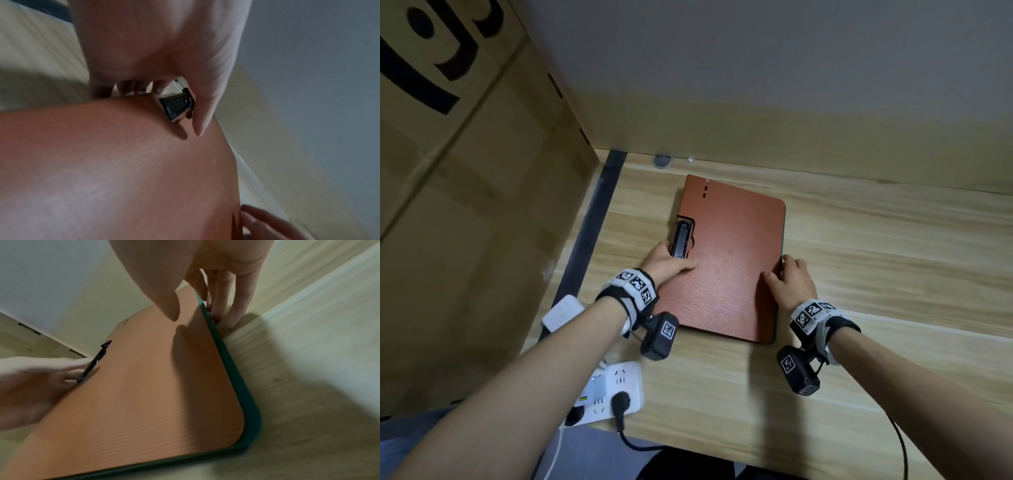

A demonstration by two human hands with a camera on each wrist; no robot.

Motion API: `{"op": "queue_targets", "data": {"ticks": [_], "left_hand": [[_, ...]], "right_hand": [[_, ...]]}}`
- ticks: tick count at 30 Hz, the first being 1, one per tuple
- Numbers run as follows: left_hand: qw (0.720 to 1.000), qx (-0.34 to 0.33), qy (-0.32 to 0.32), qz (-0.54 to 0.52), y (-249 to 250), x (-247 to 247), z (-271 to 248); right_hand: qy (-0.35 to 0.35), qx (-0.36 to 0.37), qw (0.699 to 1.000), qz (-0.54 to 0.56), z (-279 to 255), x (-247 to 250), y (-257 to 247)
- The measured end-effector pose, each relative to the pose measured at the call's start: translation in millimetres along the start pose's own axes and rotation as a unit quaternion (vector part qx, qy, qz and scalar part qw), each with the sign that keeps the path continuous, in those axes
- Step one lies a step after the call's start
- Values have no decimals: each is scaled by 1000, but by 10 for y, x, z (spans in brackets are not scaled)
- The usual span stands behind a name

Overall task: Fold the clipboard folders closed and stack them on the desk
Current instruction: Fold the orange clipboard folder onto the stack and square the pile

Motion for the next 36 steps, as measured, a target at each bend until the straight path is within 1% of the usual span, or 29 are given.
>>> {"op": "queue_targets", "data": {"ticks": [2,4,6,10,12,14,16,17,18,21,24,27,29,31,33,36], "left_hand": [[1000,15,-6,-25,85,-19,106],[998,30,3,-53,55,-59,279],[995,45,0,-87,54,-120,299],[987,52,-26,-151,112,-227,180],[983,56,-38,-173,77,-325,227],[980,55,-31,-188,33,-401,291],[980,38,-28,-195,141,-458,130],[980,29,-26,-196,185,-486,50],[979,23,-25,-199,183,-527,38],[979,11,-25,-204,255,-627,-99],[975,-24,-12,-218,425,-698,-205],[971,-65,-13,-230,795,-773,-472],[968,-102,-17,-230,1063,-830,-610],[964,-144,-16,-222,1325,-886,-738],[963,-192,-13,-189,1552,-947,-874],[959,-249,0,-134,1798,-1075,-1057]], "right_hand": [[-5,-11,1000,12,28,-7,-7],[-10,-20,999,23,56,-11,17],[-4,-32,999,41,76,40,77],[-6,-73,985,153,114,80,287],[-14,-119,964,236,113,82,414],[-27,-153,933,325,110,46,528],[-56,-165,904,390,77,4,603],[-66,-165,897,404,53,20,630],[-67,-161,895,411,24,69,645],[-39,-138,895,422,-35,322,696],[-25,-102,891,442,-137,690,638],[-7,-70,883,463,-253,1151,608],[18,-43,891,452,-315,1490,609],[58,-2,897,437,-395,1849,598],[93,53,904,414,-510,2171,576],[107,123,912,376,-674,2491,592]]}}
Point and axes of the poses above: each hand's wrist, its own z-axis towards the middle knuckle, its own x-axis out of the back of the hand, y = z × x, the point moved 7 cm from there along z, towards the middle knuckle, and after that the axes turned 5 degrees about -y, right-handed, at the moved point
